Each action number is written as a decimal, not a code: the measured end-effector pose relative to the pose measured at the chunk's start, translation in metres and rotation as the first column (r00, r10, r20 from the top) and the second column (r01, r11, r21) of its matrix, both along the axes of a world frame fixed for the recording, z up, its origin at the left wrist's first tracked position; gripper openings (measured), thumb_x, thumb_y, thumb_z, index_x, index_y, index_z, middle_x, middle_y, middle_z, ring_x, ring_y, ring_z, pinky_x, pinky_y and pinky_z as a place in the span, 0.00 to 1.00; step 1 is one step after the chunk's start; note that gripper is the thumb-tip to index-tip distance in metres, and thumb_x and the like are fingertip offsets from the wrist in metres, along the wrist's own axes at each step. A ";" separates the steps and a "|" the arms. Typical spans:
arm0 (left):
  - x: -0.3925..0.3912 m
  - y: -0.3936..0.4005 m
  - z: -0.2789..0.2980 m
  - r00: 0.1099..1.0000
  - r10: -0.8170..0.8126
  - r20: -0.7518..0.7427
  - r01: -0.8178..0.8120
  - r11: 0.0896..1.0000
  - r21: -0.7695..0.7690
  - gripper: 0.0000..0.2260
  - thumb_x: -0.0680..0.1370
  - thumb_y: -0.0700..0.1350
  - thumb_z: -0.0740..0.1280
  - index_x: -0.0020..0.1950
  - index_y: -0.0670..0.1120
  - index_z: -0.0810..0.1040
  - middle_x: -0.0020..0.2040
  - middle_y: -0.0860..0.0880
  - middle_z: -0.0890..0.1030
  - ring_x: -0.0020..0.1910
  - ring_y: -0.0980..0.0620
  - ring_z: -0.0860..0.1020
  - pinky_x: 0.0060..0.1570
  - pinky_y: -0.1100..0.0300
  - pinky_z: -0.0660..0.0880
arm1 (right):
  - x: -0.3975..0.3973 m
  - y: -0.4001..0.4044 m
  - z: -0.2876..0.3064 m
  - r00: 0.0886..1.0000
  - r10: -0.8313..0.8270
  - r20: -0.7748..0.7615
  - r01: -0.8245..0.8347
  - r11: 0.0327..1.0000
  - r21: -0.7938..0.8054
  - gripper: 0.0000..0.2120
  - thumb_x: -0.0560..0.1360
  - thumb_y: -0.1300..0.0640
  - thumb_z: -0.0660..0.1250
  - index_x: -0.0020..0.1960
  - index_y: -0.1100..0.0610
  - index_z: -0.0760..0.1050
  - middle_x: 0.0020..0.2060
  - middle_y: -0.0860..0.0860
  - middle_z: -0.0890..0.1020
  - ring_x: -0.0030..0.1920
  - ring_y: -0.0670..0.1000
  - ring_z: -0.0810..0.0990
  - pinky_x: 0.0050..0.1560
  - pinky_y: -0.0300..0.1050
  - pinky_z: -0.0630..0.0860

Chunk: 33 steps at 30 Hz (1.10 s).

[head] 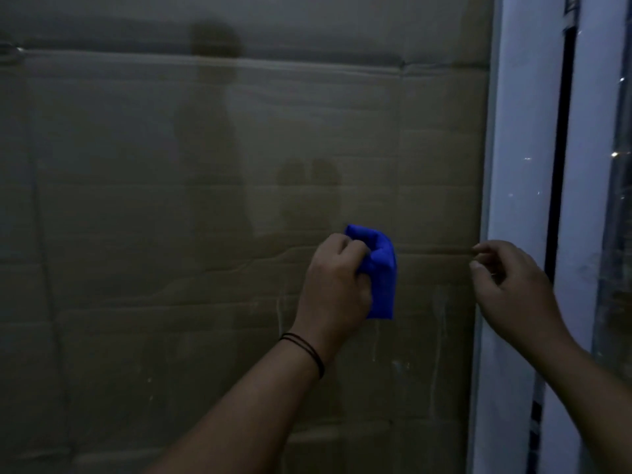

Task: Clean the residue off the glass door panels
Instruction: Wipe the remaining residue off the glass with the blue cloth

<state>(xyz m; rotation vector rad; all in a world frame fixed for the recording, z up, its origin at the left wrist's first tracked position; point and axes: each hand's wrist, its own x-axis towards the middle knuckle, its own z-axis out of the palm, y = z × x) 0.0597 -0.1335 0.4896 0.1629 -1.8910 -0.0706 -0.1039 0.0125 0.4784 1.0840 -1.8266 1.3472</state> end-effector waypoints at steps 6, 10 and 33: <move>0.067 -0.045 0.004 0.926 0.237 -0.293 -0.225 0.971 0.075 0.07 0.67 0.31 0.70 0.43 0.39 0.78 0.44 0.41 0.75 0.43 0.49 0.72 0.40 0.60 0.67 | -0.005 0.008 -0.003 0.998 -0.035 0.045 0.037 0.998 -0.044 0.10 0.77 0.61 0.62 0.58 0.58 0.73 0.48 0.53 0.76 0.44 0.49 0.73 0.40 0.38 0.66; 0.061 -0.054 0.003 0.935 0.272 -0.229 -0.269 0.962 0.042 0.08 0.66 0.29 0.71 0.43 0.37 0.79 0.43 0.39 0.76 0.43 0.42 0.75 0.43 0.58 0.67 | -0.008 0.005 -0.005 0.997 -0.054 0.048 0.056 0.998 -0.036 0.09 0.77 0.61 0.62 0.56 0.58 0.73 0.47 0.53 0.74 0.42 0.48 0.72 0.38 0.34 0.64; -0.092 0.040 -0.048 0.890 0.019 0.456 0.128 0.948 -0.290 0.08 0.74 0.39 0.69 0.53 0.42 0.81 0.53 0.43 0.77 0.52 0.46 0.74 0.51 0.55 0.70 | -0.027 0.012 -0.003 0.897 0.239 0.373 -0.178 0.966 -0.189 0.09 0.77 0.60 0.58 0.43 0.48 0.72 0.42 0.50 0.77 0.44 0.52 0.77 0.47 0.50 0.75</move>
